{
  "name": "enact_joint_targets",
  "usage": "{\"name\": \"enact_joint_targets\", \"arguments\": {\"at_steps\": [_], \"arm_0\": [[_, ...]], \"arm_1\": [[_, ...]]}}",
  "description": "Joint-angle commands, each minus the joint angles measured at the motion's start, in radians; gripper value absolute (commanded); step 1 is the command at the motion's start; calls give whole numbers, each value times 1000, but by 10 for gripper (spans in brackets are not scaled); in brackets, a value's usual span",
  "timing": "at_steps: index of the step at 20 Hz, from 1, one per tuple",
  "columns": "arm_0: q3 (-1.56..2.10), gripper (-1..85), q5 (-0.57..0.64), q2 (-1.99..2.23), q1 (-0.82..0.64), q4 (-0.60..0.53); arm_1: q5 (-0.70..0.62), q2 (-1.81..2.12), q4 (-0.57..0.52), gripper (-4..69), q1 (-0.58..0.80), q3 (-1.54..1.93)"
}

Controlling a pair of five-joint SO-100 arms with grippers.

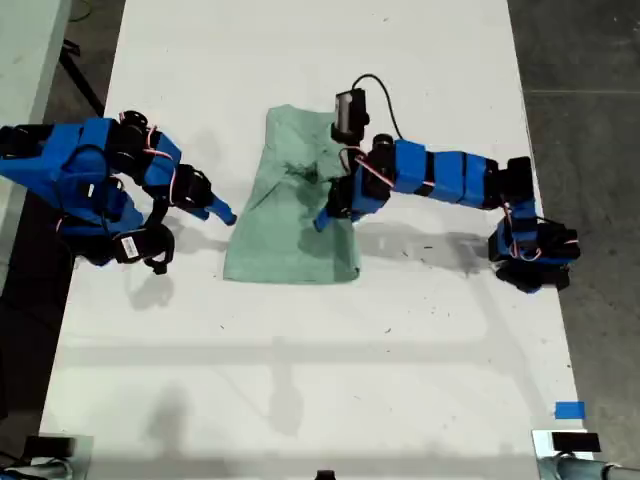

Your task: Fold t-shirt

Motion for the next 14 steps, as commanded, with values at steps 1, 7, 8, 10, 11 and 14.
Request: {"name": "enact_joint_targets", "arguments": {"at_steps": [1, 7, 8, 10, 11, 14], "arm_0": [[21, 234, -40, 26, 37, -40], [40, 234, -58, 17, 52, -81], [38, 234, -57, 18, 49, -80], [38, 234, -55, 17, 48, -78], [38, 235, -54, 15, 48, -78], [38, 234, -52, 15, 48, -81]], "arm_1": [[-49, 206, 12, 256, 21, 15], [-46, 97, -9, 232, 23, 25], [-44, 75, -14, 231, 18, 17], [-44, 60, -18, 227, 17, 12], [-44, 60, -18, 227, 17, 12], [-41, 63, -2, 223, 17, 11]]}}
